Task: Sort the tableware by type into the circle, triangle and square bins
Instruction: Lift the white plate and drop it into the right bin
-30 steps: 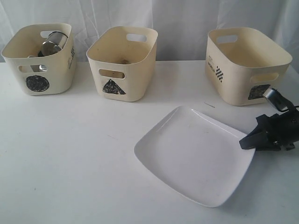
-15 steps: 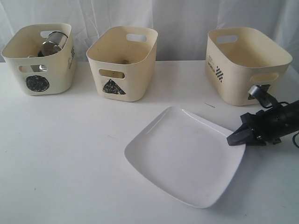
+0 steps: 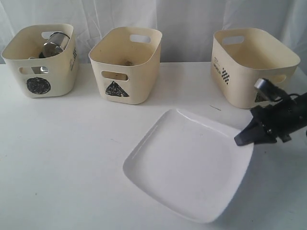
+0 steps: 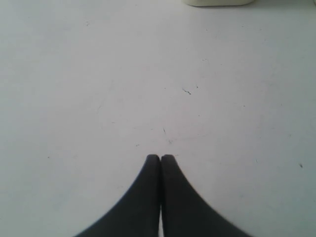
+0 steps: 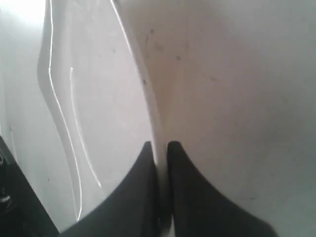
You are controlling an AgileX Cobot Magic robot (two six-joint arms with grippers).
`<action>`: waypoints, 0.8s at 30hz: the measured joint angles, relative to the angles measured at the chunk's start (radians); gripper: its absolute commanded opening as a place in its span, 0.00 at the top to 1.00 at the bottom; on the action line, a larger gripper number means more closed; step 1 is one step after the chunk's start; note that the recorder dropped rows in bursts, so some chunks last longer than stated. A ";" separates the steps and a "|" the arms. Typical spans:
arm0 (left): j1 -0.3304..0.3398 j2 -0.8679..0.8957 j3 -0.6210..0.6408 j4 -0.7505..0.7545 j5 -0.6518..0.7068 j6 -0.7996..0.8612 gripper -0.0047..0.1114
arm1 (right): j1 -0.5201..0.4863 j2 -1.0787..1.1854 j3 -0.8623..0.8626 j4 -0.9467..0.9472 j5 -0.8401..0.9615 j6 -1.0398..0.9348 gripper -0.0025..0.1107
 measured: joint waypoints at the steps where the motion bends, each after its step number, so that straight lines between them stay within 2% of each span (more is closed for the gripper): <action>1: 0.000 0.000 0.000 0.000 0.000 0.000 0.95 | 0.000 -0.023 -0.011 0.002 -0.005 0.024 0.98; 10: 0.000 0.000 0.000 0.000 0.000 0.000 0.95 | -0.008 -0.213 -0.252 0.123 -0.017 0.182 0.98; 16: 0.000 0.000 0.000 0.000 0.000 0.000 0.95 | -0.096 -0.238 -0.432 0.303 -0.001 0.239 0.98; 20: 0.000 0.000 0.000 0.000 0.000 0.000 0.95 | -0.160 -0.242 -0.520 0.353 -0.112 0.303 0.98; 24: 0.000 0.000 0.000 0.000 0.000 0.000 0.95 | -0.191 -0.244 -0.543 0.344 -0.299 0.328 0.98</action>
